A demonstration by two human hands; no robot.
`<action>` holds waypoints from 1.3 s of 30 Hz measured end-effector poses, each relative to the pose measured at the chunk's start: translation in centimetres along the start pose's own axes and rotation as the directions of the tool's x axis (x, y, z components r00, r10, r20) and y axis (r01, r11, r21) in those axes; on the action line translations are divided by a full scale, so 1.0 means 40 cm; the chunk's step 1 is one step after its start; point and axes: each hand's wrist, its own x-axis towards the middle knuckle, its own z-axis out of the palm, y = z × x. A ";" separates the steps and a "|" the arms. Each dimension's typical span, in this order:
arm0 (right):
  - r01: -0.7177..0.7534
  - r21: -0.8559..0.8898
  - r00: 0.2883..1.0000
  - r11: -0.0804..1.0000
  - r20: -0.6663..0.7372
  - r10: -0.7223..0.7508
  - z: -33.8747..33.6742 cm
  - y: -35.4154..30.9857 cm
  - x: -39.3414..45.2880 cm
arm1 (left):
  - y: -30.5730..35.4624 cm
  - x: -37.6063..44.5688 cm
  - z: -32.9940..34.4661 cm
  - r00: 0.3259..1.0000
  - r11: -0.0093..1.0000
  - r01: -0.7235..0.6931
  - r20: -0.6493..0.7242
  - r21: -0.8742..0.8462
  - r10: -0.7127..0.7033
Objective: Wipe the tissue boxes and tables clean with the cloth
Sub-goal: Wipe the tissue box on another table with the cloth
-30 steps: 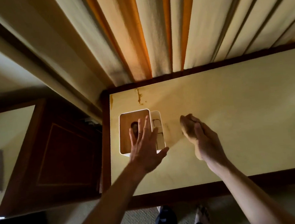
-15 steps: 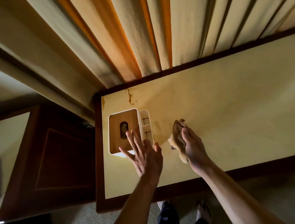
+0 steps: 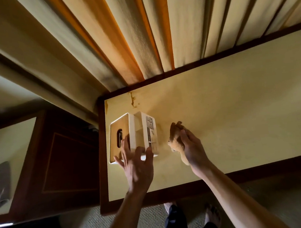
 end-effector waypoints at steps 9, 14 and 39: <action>-0.013 0.063 0.999 0.998 0.037 0.010 0.034 0.015 0.010 | 0.027 -0.023 -0.125 0.952 0.856 0.306 0.101 -0.417 -0.290; -0.025 0.096 0.997 0.995 0.075 0.018 0.044 0.032 0.010 | 0.010 -0.033 -0.135 0.914 0.719 0.400 0.186 -0.568 -0.361; -0.360 0.309 0.925 0.880 0.242 0.294 0.164 0.136 0.024 | -0.013 0.232 -0.068 0.859 0.920 -0.326 0.475 0.216 0.192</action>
